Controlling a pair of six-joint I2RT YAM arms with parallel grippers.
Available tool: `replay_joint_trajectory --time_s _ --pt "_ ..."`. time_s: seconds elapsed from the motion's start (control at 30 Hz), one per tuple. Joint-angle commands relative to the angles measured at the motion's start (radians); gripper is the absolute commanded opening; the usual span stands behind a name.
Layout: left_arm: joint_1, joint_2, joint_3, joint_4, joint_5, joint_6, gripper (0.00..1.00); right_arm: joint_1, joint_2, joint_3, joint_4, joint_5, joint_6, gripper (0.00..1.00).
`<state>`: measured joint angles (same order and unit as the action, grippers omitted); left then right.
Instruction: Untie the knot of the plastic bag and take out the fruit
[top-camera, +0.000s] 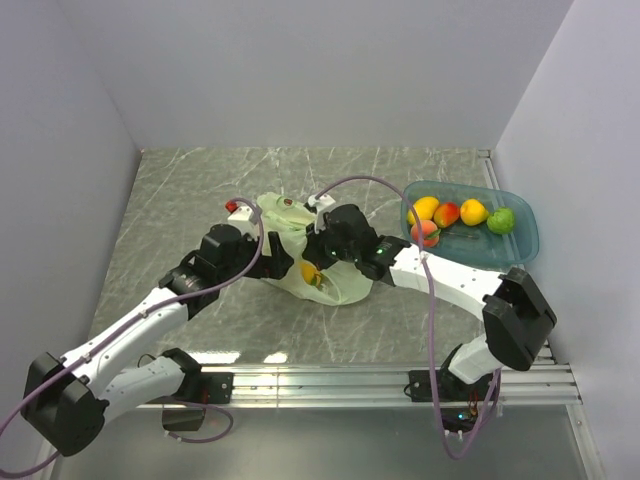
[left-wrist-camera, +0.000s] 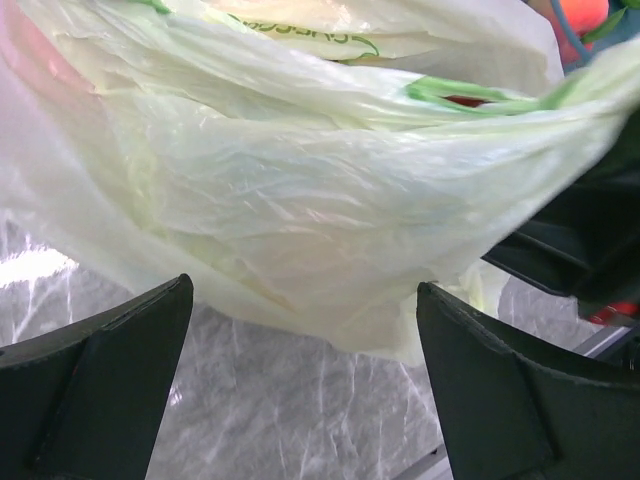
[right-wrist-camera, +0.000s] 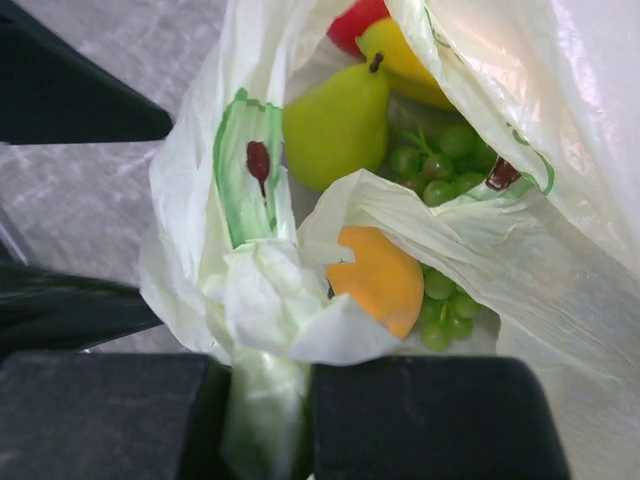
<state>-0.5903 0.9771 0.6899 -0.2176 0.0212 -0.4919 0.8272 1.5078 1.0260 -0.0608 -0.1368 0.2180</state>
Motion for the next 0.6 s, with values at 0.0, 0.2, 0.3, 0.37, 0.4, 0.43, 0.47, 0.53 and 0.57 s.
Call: replay_joint_trajectory --time_s 0.0,0.2,0.3,0.37,0.4,0.43,0.47,0.53,0.57 --pt "-0.006 0.035 0.008 0.110 0.002 0.024 0.99 -0.005 -0.041 -0.004 0.047 -0.004 0.026 0.00" --pt "-0.025 0.052 0.039 0.167 0.084 0.059 0.99 -0.007 -0.032 0.000 0.041 -0.017 0.026 0.00" --pt "-0.034 0.012 0.008 0.210 0.151 0.082 0.99 -0.002 -0.017 0.003 0.041 -0.035 0.032 0.00" --pt "-0.034 -0.020 -0.023 0.239 0.155 0.090 0.99 -0.003 -0.011 0.002 0.049 -0.050 0.040 0.00" --pt "-0.034 -0.028 -0.029 0.241 0.148 0.092 0.99 -0.003 -0.011 0.000 0.052 -0.055 0.041 0.00" --pt "-0.036 -0.034 -0.033 0.238 0.140 0.095 0.99 -0.005 -0.009 -0.001 0.052 -0.057 0.041 0.00" --pt "-0.036 -0.032 -0.033 0.235 0.106 0.098 0.99 -0.003 -0.009 -0.001 0.053 -0.066 0.041 0.00" --pt "-0.036 -0.014 -0.023 0.227 0.070 0.101 0.99 -0.002 -0.008 -0.001 0.053 -0.073 0.040 0.00" --pt "-0.036 -0.003 -0.020 0.230 0.036 0.102 0.99 0.000 -0.006 0.000 0.052 -0.076 0.037 0.00"
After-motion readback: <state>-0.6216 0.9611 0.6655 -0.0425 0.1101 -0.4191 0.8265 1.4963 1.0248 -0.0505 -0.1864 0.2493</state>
